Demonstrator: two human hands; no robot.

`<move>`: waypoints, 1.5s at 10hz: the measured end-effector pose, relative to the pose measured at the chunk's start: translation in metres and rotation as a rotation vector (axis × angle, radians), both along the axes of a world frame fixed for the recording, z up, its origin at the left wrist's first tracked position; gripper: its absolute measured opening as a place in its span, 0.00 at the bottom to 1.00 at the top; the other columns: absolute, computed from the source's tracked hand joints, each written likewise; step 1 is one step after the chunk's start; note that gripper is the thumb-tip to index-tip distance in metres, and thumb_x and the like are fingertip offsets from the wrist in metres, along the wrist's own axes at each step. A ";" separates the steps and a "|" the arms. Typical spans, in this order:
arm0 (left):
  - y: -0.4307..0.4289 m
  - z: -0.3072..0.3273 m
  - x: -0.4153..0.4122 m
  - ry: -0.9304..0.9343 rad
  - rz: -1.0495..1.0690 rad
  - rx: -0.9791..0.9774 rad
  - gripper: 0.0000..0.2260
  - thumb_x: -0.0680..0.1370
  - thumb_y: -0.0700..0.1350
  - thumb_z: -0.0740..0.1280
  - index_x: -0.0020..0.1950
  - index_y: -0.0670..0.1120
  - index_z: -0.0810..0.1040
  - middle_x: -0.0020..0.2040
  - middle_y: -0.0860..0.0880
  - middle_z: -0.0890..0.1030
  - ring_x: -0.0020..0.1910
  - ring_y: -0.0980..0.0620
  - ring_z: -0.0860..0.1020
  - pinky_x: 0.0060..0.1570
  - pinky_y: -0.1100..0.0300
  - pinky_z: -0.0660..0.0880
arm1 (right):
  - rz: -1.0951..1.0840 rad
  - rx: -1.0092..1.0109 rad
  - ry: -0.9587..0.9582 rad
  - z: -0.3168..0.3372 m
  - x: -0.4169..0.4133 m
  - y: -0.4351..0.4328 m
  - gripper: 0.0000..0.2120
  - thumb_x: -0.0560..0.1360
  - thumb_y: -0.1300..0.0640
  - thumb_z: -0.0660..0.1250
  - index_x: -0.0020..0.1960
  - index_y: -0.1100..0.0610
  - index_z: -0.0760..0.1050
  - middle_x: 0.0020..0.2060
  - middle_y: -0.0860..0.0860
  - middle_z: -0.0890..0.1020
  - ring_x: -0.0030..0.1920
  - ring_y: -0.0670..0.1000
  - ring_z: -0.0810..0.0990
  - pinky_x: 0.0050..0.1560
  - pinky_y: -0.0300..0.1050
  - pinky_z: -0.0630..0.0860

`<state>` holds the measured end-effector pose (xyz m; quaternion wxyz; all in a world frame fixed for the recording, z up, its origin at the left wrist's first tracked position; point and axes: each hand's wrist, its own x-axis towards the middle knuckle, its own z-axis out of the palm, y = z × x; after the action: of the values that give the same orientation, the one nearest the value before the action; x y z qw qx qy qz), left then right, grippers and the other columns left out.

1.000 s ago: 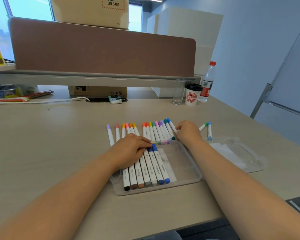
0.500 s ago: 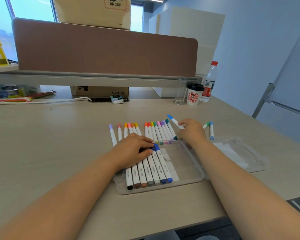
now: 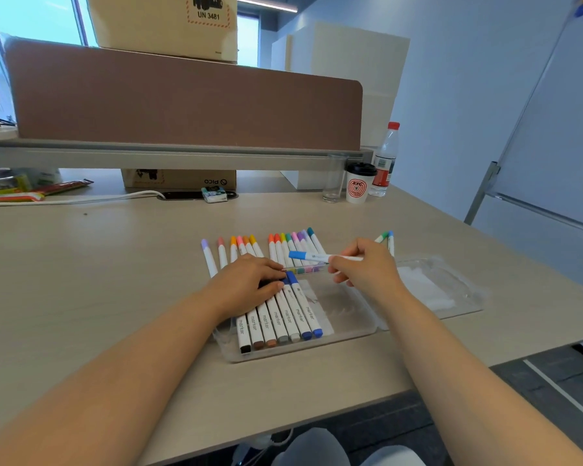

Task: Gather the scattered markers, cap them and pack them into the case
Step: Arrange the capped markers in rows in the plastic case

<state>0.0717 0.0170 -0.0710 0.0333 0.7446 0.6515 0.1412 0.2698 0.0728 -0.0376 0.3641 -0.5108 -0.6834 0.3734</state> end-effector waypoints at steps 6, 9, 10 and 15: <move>0.000 -0.001 0.001 0.035 0.014 0.030 0.16 0.80 0.52 0.58 0.68 0.53 0.72 0.68 0.54 0.72 0.65 0.55 0.68 0.63 0.58 0.65 | 0.291 -0.207 -0.487 0.010 -0.024 -0.020 0.11 0.73 0.58 0.69 0.53 0.51 0.70 0.44 0.51 0.79 0.36 0.44 0.78 0.30 0.34 0.74; -0.001 0.000 0.001 0.016 0.004 0.031 0.16 0.80 0.52 0.58 0.67 0.53 0.72 0.68 0.54 0.72 0.66 0.55 0.67 0.63 0.59 0.64 | 0.306 -0.226 -0.528 0.011 -0.020 -0.013 0.15 0.75 0.59 0.67 0.61 0.53 0.71 0.42 0.51 0.80 0.36 0.44 0.80 0.31 0.33 0.75; -0.002 0.000 0.001 0.018 0.007 0.028 0.16 0.80 0.52 0.58 0.67 0.53 0.72 0.68 0.54 0.72 0.66 0.55 0.67 0.63 0.59 0.64 | 0.310 -0.213 -0.534 0.010 -0.020 -0.012 0.17 0.75 0.59 0.68 0.62 0.51 0.71 0.45 0.52 0.81 0.37 0.44 0.80 0.31 0.34 0.75; -0.002 0.002 0.004 0.076 -0.049 -0.003 0.16 0.81 0.50 0.55 0.70 0.56 0.68 0.71 0.56 0.67 0.68 0.54 0.62 0.65 0.58 0.60 | 0.318 -0.222 -0.594 0.011 -0.017 -0.010 0.09 0.73 0.59 0.70 0.52 0.56 0.75 0.50 0.54 0.82 0.50 0.51 0.82 0.51 0.43 0.79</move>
<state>0.0756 0.0152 -0.0691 0.0130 0.7652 0.6341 0.1107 0.2529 0.0626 -0.0265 0.0289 -0.5208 -0.7857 0.3327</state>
